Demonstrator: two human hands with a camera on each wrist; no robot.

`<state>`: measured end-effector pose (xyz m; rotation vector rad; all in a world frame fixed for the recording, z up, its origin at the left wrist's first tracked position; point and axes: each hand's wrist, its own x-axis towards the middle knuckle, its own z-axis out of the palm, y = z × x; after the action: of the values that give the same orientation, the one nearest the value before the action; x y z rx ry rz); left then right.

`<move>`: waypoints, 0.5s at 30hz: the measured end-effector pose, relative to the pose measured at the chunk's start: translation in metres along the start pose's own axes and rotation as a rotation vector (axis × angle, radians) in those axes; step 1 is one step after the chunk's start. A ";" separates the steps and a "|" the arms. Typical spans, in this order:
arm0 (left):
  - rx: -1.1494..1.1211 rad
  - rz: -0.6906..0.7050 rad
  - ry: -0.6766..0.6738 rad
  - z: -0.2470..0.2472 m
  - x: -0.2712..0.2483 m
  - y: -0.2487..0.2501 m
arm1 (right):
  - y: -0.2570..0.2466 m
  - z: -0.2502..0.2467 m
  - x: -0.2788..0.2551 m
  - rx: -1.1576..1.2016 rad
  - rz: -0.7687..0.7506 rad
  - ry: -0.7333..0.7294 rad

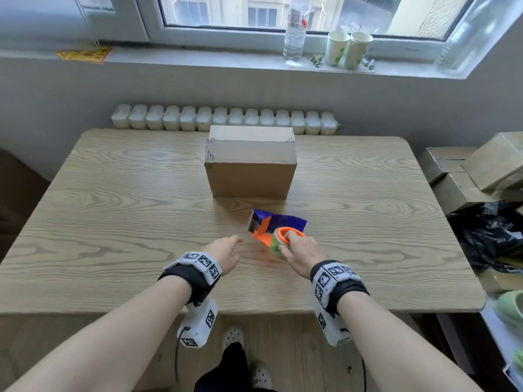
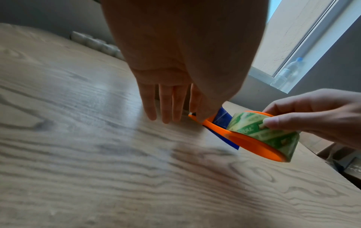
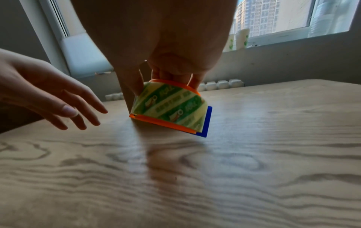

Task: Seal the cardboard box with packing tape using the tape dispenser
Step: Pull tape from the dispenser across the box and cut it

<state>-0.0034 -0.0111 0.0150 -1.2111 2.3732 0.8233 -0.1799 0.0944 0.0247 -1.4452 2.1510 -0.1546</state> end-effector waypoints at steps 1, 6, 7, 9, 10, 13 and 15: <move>0.004 0.002 0.013 -0.007 -0.001 0.002 | 0.000 -0.005 0.000 0.030 0.004 0.002; 0.025 0.026 0.122 -0.049 -0.009 0.014 | -0.012 -0.042 -0.005 0.180 -0.012 0.085; 0.028 0.039 0.146 -0.058 -0.011 0.017 | -0.016 -0.051 -0.007 0.209 -0.016 0.110; 0.017 0.066 0.196 -0.077 -0.015 0.024 | -0.024 -0.069 -0.009 0.272 -0.040 0.145; 0.001 0.074 0.223 -0.087 -0.017 0.027 | -0.028 -0.078 -0.010 0.298 -0.056 0.152; -0.039 0.120 0.328 -0.117 -0.024 0.038 | -0.041 -0.102 -0.009 0.329 -0.109 0.185; -0.049 0.182 0.406 -0.138 -0.027 0.044 | -0.051 -0.118 -0.007 0.326 -0.129 0.201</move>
<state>-0.0298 -0.0618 0.1502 -1.2977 2.8382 0.7504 -0.1937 0.0559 0.1470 -1.4223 2.0645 -0.6914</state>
